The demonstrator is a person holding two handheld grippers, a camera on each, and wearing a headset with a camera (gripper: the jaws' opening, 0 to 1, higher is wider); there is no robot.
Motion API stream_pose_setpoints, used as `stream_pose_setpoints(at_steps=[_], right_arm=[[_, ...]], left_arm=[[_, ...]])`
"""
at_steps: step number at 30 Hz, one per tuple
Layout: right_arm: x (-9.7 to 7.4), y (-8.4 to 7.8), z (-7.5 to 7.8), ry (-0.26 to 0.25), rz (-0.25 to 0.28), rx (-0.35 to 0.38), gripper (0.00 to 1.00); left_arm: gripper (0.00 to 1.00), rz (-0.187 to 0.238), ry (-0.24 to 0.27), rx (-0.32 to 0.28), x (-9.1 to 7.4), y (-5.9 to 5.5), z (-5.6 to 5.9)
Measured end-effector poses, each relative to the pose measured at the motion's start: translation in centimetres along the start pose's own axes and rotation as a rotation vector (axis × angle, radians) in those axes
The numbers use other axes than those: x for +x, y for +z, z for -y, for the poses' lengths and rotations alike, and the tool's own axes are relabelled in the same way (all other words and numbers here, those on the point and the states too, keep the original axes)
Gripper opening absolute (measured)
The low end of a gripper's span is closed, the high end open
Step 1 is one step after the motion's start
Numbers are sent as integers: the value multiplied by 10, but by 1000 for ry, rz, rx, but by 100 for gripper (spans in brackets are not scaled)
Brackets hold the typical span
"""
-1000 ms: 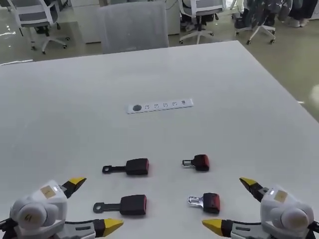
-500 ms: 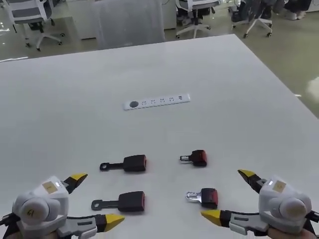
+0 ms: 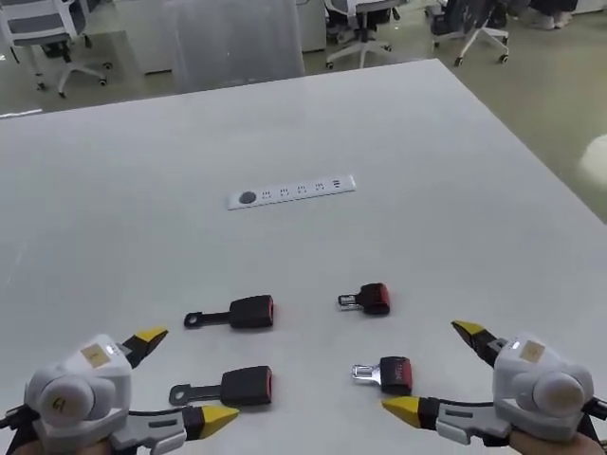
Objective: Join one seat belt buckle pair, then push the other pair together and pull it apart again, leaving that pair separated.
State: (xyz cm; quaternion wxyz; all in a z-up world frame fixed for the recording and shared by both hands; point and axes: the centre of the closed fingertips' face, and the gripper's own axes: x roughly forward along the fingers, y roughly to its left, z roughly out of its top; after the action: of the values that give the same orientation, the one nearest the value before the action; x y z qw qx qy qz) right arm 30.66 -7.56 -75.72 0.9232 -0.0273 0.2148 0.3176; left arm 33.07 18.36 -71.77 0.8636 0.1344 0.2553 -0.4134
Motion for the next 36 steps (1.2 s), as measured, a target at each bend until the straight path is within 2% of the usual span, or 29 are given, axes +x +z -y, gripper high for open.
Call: stream_pose_setpoints(at_steps=[12, 14, 19, 27, 36], right_arm=[[8, -5, 10, 5, -18, 2, 99], [10, -3, 11, 10, -14, -5, 98], [19, -6, 13, 27, -42, -12, 98], [34, -8, 15, 63, -73, -32, 96], [47, -24, 10, 125, -125, -56, 94]], left_arm=[[93, -15, -18, 15, 15, 1, -5], [92, -21, -17, 20, 17, 0, -8], [92, -25, -18, 15, 21, -2, -14], [89, -56, -42, 20, 30, -12, -21], [88, -121, -102, 56, 47, -30, -13]])
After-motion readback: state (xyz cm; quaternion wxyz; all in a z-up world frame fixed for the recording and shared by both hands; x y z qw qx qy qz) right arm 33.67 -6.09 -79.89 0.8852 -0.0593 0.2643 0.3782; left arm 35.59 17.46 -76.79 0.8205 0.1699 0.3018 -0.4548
